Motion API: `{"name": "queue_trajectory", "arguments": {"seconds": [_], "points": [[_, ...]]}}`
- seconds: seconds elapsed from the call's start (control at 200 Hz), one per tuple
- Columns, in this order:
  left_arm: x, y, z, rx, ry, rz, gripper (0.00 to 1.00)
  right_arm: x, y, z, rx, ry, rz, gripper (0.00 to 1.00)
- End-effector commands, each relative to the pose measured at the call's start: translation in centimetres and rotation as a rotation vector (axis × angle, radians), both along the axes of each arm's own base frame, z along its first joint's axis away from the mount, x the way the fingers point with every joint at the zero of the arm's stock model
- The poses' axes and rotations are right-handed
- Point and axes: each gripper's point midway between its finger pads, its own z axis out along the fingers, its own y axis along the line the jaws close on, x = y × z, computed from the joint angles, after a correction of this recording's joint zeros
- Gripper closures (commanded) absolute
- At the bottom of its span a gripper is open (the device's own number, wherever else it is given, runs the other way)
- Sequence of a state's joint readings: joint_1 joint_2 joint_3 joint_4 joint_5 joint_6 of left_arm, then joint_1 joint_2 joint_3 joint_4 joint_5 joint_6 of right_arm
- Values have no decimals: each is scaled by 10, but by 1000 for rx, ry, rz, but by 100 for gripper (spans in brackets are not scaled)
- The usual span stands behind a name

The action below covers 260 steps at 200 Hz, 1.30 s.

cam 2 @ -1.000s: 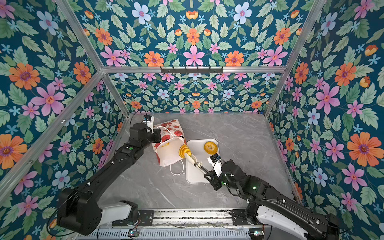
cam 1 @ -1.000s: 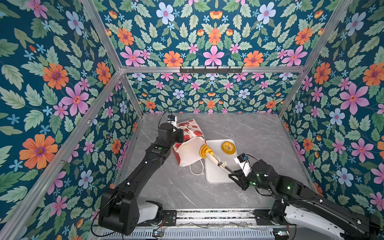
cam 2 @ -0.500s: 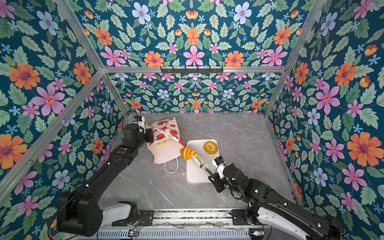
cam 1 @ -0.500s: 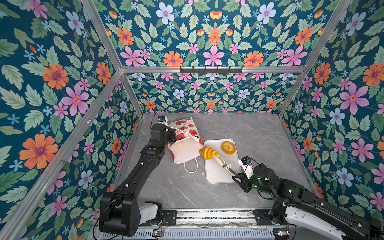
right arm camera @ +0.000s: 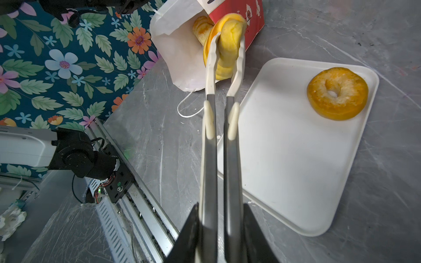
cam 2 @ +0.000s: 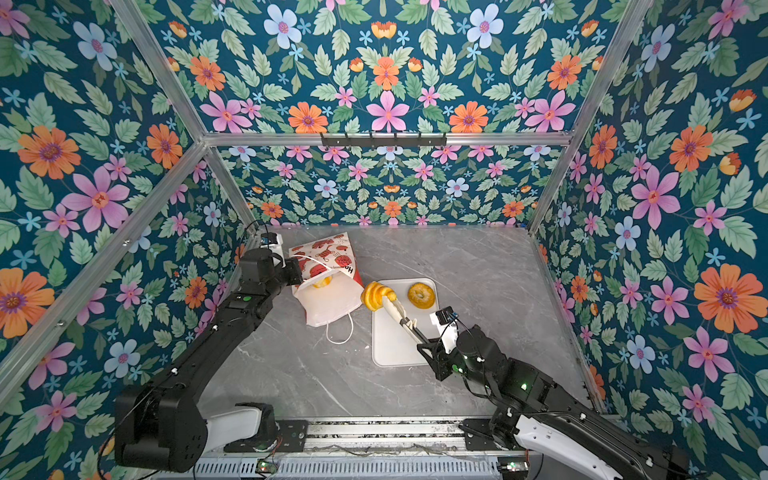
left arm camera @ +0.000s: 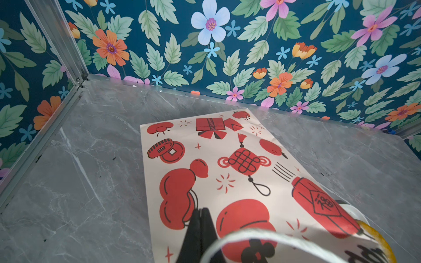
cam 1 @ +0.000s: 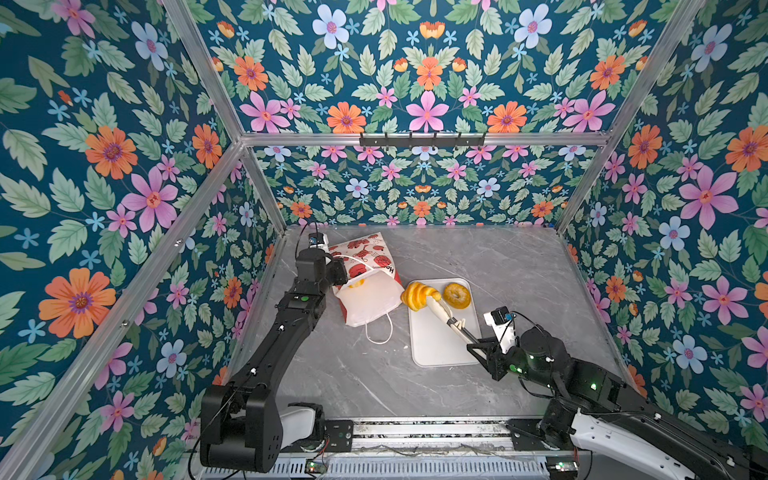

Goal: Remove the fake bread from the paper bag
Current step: 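Carry the bread piece with the tongs over the white tray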

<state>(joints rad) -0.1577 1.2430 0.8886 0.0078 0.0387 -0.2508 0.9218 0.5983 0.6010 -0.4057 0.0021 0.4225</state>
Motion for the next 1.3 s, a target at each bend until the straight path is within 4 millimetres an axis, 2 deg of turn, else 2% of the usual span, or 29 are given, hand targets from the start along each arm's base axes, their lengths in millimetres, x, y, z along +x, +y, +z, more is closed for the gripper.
{"name": "queue_trajectory", "arguments": {"seconds": [0.0, 0.385, 0.645, 0.835, 1.02, 1.185, 1.295], "points": [[3, 6, 10, 11, -38, 19, 100, 3, 6, 23, 87, -39, -6, 100], [7, 6, 5, -1, -28, 8, 100, -4, -20, 8, 97, -25, -75, 100], [6, 5, 5, -3, -30, 3, 100, 11, -4, -12, 75, -10, -84, 100], [5, 4, 6, -3, -33, -4, 100, 29, -1, -26, 151, 34, -121, 100], [5, 3, 5, -8, -29, -10, 100, 37, -2, -28, 182, 41, -125, 100], [5, 3, 4, -11, -30, -12, 100, 38, 9, -27, 202, 61, -85, 100], [4, 2, 3, -10, -28, -14, 100, 40, 16, -35, 201, 83, -76, 100]]}}
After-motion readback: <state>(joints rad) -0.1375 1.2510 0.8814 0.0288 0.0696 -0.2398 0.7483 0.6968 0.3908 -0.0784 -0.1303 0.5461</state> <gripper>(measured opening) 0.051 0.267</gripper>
